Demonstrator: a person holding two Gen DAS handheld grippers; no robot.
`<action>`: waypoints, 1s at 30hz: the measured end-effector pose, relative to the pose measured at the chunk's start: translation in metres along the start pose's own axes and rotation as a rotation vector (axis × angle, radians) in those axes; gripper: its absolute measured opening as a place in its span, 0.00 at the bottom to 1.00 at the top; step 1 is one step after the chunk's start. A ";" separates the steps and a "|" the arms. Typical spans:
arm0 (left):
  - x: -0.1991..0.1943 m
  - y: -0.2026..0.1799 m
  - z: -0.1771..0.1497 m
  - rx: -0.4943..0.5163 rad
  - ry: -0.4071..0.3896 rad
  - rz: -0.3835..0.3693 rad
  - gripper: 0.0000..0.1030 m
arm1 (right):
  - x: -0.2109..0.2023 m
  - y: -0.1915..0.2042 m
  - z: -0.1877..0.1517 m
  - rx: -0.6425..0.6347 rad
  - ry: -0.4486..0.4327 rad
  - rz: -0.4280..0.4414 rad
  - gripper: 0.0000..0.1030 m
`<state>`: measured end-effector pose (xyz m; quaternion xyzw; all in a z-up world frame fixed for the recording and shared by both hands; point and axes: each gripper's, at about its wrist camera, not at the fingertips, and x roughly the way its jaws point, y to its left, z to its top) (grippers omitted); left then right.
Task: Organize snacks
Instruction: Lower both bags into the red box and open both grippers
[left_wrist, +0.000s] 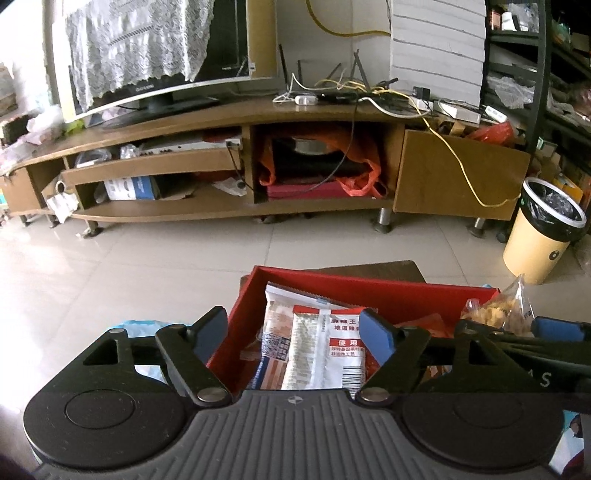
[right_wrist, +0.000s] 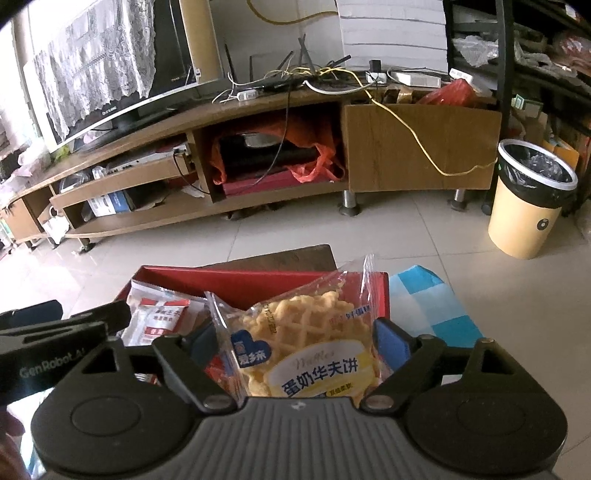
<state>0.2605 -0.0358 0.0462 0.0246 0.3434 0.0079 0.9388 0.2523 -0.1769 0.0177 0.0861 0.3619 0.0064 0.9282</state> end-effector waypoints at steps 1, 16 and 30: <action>-0.001 0.001 0.000 0.002 -0.003 0.004 0.81 | 0.000 0.001 0.000 -0.002 -0.004 0.002 0.81; -0.007 0.015 0.003 -0.020 -0.007 0.026 0.83 | 0.002 0.001 0.003 0.023 -0.027 -0.007 0.82; -0.026 0.012 0.000 0.005 0.001 0.031 0.84 | -0.016 -0.008 0.012 0.091 -0.061 0.062 0.85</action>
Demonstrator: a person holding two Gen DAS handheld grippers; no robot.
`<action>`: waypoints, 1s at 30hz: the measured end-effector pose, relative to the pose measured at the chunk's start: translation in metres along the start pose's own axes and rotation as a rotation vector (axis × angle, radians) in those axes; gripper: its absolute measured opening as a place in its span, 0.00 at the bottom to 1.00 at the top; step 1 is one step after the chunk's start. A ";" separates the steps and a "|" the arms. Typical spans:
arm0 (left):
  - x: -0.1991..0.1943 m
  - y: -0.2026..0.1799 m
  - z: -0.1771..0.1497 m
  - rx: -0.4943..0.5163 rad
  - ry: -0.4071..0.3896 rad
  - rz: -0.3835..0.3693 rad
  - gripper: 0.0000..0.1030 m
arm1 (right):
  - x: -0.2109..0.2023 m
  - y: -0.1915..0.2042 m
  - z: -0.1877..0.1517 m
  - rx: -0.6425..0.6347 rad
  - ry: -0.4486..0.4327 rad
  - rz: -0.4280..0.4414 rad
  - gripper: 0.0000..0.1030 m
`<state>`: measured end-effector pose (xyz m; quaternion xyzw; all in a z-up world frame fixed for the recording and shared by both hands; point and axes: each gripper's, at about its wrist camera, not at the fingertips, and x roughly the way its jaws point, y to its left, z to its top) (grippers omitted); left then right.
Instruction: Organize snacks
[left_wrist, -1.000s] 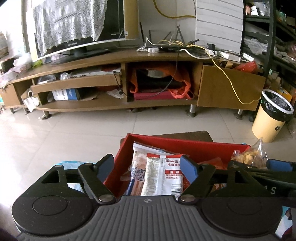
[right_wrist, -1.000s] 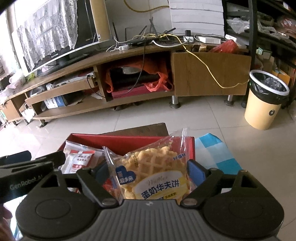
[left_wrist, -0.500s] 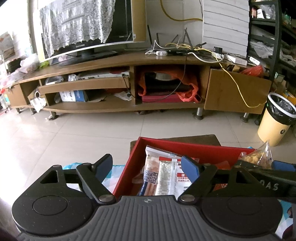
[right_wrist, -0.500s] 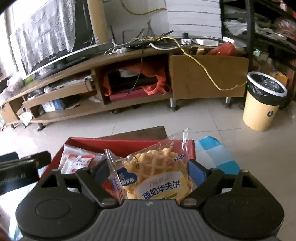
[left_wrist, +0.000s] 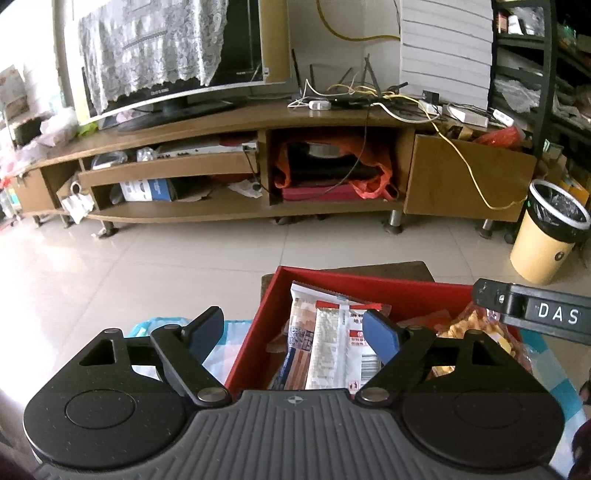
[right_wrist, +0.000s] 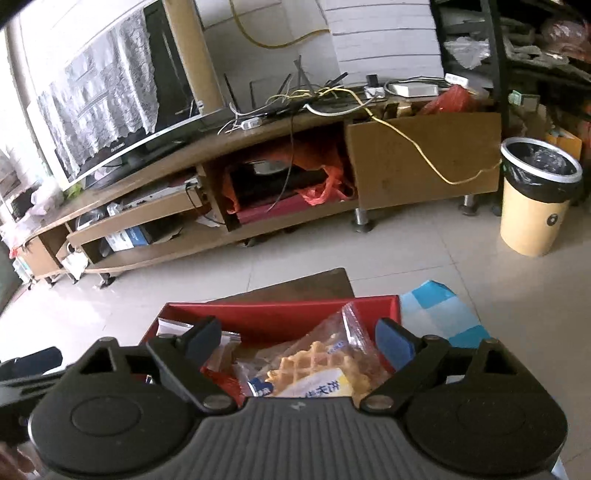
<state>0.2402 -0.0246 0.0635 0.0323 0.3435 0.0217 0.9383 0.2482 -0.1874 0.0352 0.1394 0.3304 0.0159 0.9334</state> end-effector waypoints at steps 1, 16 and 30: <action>-0.002 -0.001 0.000 -0.001 0.002 -0.002 0.85 | -0.001 0.000 0.000 -0.003 0.005 -0.009 0.85; -0.049 0.005 -0.022 0.004 0.013 -0.001 1.00 | -0.064 0.009 -0.019 -0.095 0.002 -0.056 0.85; -0.081 0.006 -0.052 0.000 0.039 -0.025 1.00 | -0.126 0.005 -0.060 -0.090 -0.021 -0.069 0.85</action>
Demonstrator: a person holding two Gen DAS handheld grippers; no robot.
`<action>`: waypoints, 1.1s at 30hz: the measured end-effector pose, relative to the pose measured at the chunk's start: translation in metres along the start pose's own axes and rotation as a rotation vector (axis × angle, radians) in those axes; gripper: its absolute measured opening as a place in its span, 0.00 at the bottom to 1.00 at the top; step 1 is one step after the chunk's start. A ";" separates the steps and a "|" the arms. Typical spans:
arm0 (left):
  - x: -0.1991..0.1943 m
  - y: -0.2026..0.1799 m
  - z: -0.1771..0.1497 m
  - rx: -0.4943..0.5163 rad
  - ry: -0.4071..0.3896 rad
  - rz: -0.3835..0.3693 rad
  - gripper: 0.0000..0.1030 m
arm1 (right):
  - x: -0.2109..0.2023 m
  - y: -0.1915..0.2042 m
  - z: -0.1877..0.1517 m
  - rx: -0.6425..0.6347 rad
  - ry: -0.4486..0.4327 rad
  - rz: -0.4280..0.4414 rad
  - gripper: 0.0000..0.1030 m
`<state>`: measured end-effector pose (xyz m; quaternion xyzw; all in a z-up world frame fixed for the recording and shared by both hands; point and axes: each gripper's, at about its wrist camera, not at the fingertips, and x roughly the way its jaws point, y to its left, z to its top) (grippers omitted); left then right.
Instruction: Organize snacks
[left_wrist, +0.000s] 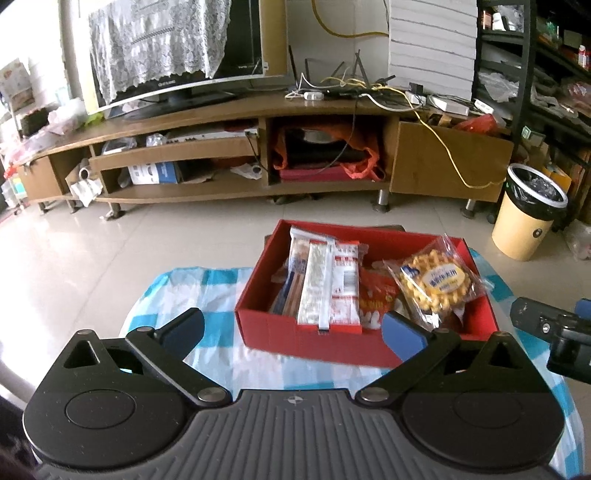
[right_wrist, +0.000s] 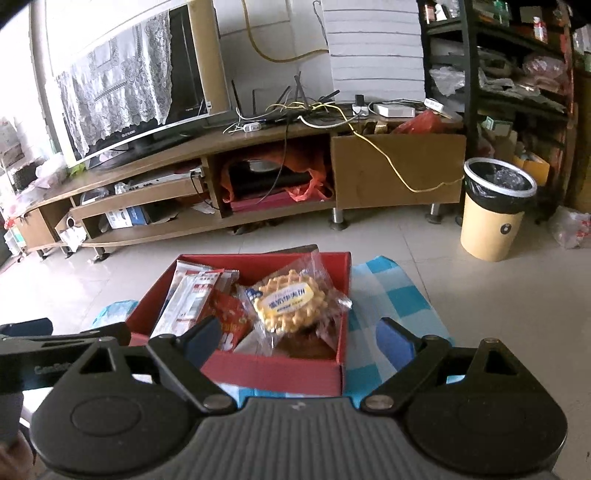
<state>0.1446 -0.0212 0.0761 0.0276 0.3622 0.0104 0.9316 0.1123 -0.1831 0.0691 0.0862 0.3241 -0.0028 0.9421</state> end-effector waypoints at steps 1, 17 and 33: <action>-0.002 0.000 -0.003 0.003 0.004 0.000 1.00 | -0.003 0.000 -0.004 0.001 0.005 -0.001 0.85; -0.037 -0.002 -0.048 0.035 0.053 -0.031 1.00 | -0.036 0.007 -0.051 -0.069 0.052 -0.057 0.85; -0.055 -0.009 -0.074 0.057 0.080 -0.047 1.00 | -0.060 0.005 -0.072 -0.061 0.063 -0.049 0.85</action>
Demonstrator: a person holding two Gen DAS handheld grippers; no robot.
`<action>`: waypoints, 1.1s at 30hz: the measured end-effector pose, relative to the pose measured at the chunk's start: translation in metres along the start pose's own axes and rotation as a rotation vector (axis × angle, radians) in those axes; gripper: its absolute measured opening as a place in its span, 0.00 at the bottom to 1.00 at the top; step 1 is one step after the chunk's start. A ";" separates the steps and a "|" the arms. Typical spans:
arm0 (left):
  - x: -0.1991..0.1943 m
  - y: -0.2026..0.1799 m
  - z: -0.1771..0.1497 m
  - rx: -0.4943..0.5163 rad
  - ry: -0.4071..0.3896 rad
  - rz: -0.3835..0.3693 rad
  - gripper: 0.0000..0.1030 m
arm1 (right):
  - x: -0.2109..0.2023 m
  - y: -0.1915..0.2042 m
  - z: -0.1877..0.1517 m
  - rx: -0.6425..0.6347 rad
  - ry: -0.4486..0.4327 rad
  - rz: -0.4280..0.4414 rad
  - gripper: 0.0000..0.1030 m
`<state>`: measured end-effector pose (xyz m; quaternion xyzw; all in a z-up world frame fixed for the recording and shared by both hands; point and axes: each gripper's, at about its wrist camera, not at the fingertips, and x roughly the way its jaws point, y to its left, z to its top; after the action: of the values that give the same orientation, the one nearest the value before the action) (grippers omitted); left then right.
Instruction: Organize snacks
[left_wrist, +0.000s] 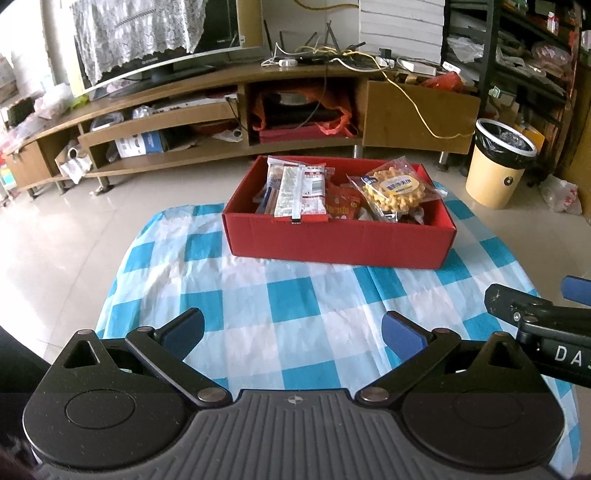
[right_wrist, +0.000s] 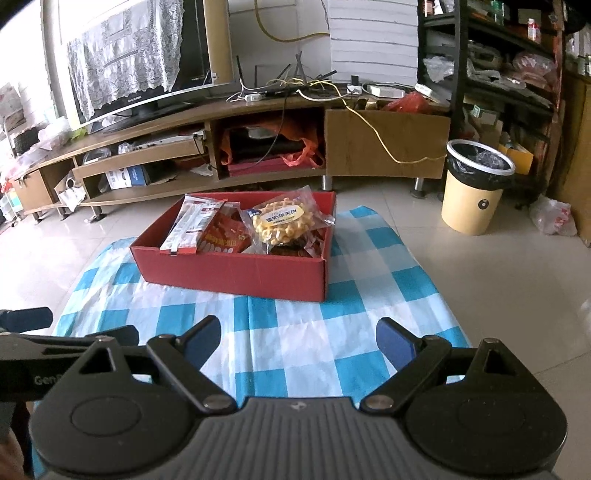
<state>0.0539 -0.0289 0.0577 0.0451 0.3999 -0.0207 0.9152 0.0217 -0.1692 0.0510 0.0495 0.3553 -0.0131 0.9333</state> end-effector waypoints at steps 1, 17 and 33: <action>0.000 0.000 -0.001 0.001 0.002 0.001 1.00 | -0.001 0.000 -0.001 0.000 0.002 0.000 0.85; -0.006 0.001 -0.022 0.011 0.041 -0.001 1.00 | -0.010 0.004 -0.024 -0.019 0.049 0.007 0.85; -0.007 0.003 -0.026 0.004 0.049 0.000 1.00 | -0.012 -0.003 -0.023 -0.002 0.054 0.006 0.85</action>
<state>0.0302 -0.0230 0.0457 0.0472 0.4220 -0.0204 0.9051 -0.0027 -0.1702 0.0411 0.0499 0.3802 -0.0085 0.9235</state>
